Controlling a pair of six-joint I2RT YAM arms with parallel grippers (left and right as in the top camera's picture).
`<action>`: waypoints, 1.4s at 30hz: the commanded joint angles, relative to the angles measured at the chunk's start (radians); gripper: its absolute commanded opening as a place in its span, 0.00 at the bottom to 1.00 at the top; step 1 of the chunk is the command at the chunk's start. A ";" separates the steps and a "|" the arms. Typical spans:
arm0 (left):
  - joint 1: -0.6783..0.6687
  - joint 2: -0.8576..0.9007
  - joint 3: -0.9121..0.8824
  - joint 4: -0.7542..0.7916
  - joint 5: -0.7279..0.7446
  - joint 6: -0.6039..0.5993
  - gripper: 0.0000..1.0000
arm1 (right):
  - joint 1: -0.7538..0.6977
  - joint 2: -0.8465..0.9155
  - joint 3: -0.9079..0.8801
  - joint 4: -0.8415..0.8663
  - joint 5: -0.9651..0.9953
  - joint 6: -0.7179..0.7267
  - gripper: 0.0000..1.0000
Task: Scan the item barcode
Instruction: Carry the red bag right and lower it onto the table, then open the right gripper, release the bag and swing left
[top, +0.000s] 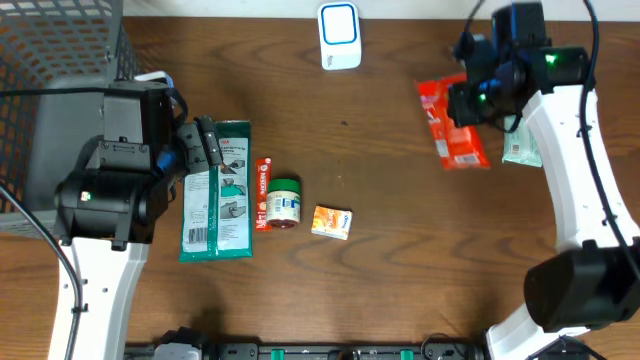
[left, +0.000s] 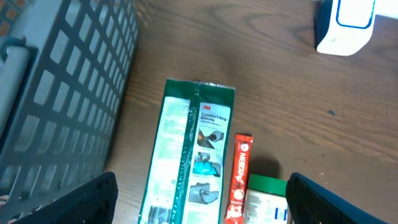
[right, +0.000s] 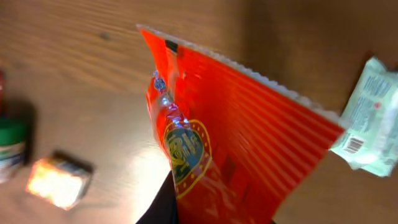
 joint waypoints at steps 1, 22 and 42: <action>0.002 0.003 0.004 0.001 -0.009 -0.009 0.86 | -0.055 0.001 -0.167 0.095 -0.031 -0.013 0.01; 0.002 0.003 0.004 0.001 -0.009 -0.009 0.86 | -0.193 -0.001 -0.531 0.602 0.098 0.050 0.82; 0.002 0.003 0.004 0.001 -0.009 -0.009 0.86 | -0.005 -0.008 -0.691 0.594 0.076 0.078 0.31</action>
